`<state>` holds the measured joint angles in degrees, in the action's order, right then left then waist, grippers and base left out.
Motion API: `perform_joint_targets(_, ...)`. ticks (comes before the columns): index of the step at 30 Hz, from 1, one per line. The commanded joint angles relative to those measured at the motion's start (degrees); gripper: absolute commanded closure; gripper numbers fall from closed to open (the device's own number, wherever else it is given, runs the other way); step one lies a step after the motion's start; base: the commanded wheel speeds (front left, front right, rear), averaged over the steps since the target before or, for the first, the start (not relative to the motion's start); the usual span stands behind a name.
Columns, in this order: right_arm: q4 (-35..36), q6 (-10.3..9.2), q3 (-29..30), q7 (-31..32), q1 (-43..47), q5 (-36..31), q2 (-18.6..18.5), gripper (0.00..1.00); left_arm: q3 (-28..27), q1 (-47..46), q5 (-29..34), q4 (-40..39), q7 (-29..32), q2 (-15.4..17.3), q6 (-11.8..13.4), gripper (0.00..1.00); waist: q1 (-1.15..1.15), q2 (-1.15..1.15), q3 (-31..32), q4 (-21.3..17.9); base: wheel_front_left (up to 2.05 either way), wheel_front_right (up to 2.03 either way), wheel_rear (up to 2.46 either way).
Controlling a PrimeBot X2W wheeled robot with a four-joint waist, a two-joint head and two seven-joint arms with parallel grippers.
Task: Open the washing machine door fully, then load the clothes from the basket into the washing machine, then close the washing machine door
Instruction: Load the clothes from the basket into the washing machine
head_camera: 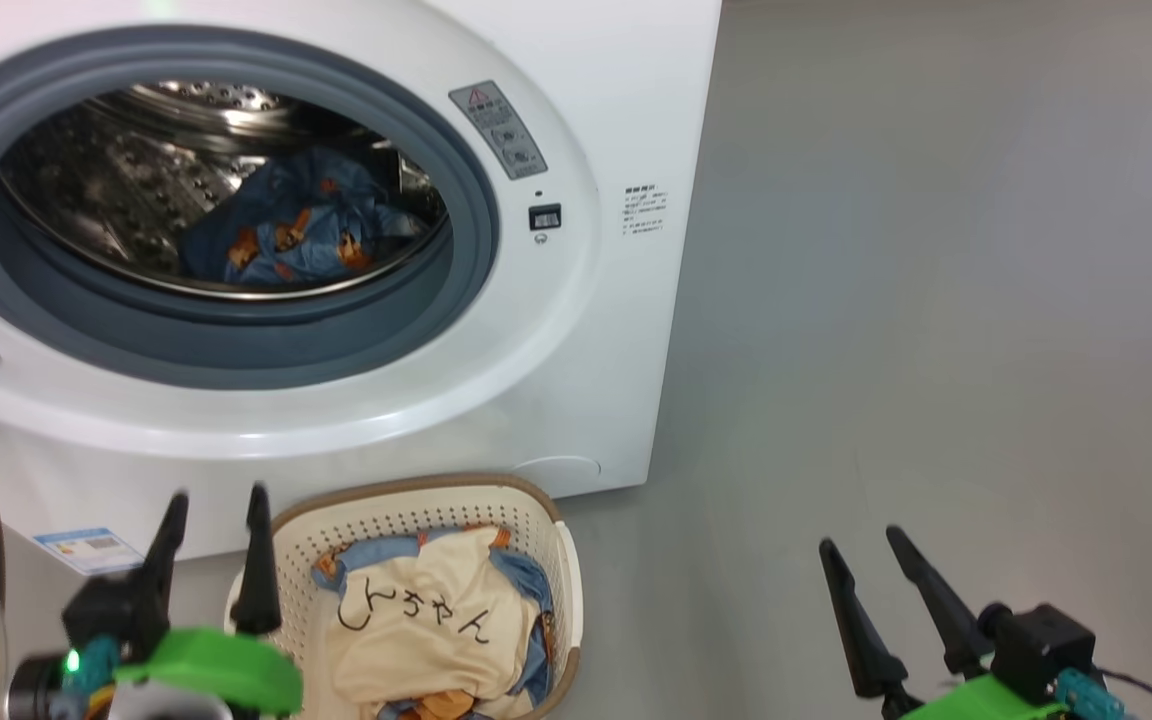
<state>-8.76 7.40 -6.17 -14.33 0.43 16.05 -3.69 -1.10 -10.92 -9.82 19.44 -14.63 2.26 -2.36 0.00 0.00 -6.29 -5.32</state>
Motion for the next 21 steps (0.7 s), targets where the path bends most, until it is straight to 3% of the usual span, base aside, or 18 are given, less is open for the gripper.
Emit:
perform_joint_targets(1, 1.2, 0.09, -1.3, -0.7, 0.8, -0.8, -0.5, 0.00, -2.4, 1.5, -0.2, -2.7, -0.4, 0.7, 0.0, 0.00, 0.00, 0.00, 1.3, -0.1, 0.00, 0.00, 0.00)
perform_joint_targets(21, 1.2, 0.09, -1.7, -0.7, 2.6, -0.7, -1.8, 0.00, -2.5, 16.2, -5.6, -12.6, -0.4, 0.6, 4.7, 0.00, 0.00, 0.00, 5.8, -0.2, 0.00, 0.00, 0.00)
